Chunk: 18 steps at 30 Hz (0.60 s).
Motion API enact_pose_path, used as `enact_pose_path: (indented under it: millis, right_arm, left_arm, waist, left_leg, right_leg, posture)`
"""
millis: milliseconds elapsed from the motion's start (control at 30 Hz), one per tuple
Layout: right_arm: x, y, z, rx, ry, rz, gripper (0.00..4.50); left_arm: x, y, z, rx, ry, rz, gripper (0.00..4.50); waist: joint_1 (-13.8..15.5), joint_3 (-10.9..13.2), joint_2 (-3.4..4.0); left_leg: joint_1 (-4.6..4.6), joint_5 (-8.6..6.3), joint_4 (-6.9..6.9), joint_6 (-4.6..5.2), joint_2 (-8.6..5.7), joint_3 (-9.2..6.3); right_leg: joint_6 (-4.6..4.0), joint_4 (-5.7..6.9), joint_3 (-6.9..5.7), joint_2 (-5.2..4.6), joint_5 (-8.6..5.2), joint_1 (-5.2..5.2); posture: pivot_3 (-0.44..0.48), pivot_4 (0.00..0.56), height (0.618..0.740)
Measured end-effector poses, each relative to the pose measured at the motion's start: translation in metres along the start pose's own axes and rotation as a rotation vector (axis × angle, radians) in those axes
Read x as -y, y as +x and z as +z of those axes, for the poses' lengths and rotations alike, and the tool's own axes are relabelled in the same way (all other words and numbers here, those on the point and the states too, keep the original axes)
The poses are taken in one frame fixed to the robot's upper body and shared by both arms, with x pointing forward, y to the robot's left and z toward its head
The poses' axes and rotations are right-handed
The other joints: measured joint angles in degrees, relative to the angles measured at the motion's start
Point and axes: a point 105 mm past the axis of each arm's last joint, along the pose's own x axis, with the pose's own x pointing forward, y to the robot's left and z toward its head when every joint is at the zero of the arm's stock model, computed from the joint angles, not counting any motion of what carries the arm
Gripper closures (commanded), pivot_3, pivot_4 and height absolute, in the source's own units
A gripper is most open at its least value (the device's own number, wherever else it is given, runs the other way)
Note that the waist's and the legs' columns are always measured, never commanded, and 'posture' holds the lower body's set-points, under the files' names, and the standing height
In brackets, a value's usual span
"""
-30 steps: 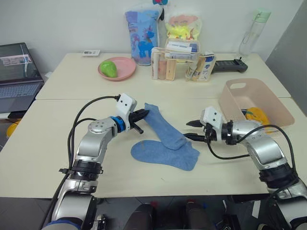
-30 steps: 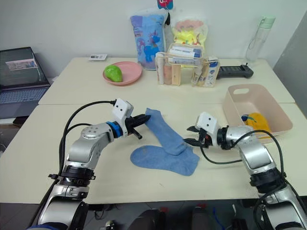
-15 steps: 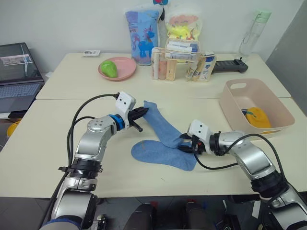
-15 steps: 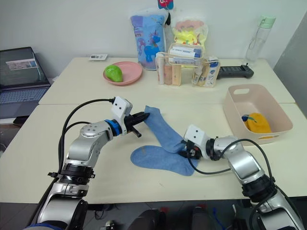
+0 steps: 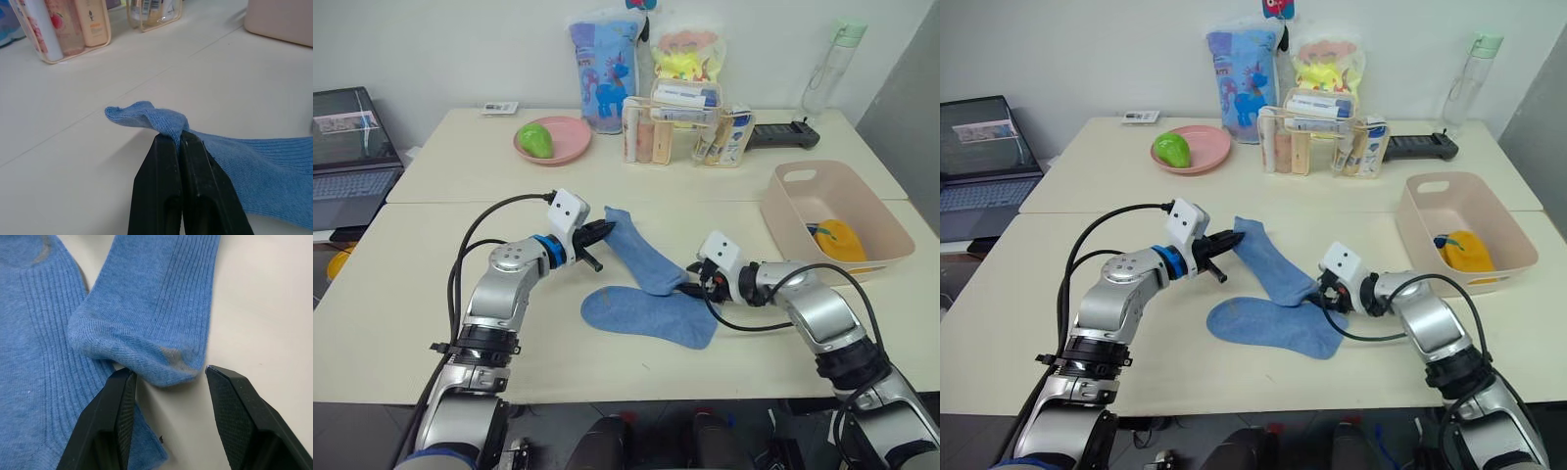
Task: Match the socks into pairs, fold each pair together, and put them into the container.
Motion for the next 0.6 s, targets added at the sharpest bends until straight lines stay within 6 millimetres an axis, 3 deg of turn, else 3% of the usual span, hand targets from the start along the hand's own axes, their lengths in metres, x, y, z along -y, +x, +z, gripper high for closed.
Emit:
enact_pose_path:
  millis: [100,267,600]
  right_arm:
    - [0.0028,0.0004,0.0013,0.005,-0.008,-0.010,2.64]
    - [0.0051,0.0006,0.0022,0.016,-0.029,-0.009,4.45]
    - [0.0037,0.0010,0.0044,0.030,-0.040,0.002,4.49]
  left_arm:
    - [-0.0008,0.0005,0.0025,0.008,0.007,0.004,4.50]
    - [-0.0008,0.0005,0.0026,0.008,0.008,0.004,4.50]
    - [-0.0004,0.0003,0.0021,0.007,0.006,0.002,4.50]
  waist:
    - [0.0,0.0,0.00]
    - [0.0,0.0,0.00]
    - [0.0,0.0,0.00]
  left_leg:
    - [0.00,0.00,0.00,0.00,0.00,0.00]
    - [0.00,0.00,0.00,0.00,0.00,0.01]
    - [0.00,0.00,0.00,0.00,0.00,0.00]
  right_leg:
    - [0.00,0.00,0.00,0.00,0.00,0.00]
    - [0.00,0.00,0.00,0.00,0.00,0.00]
    - [0.00,0.00,0.00,0.00,0.00,0.00]
  posture:
    - [0.000,0.150,0.740]
    - [0.000,0.150,0.740]
    - [0.000,0.150,0.740]
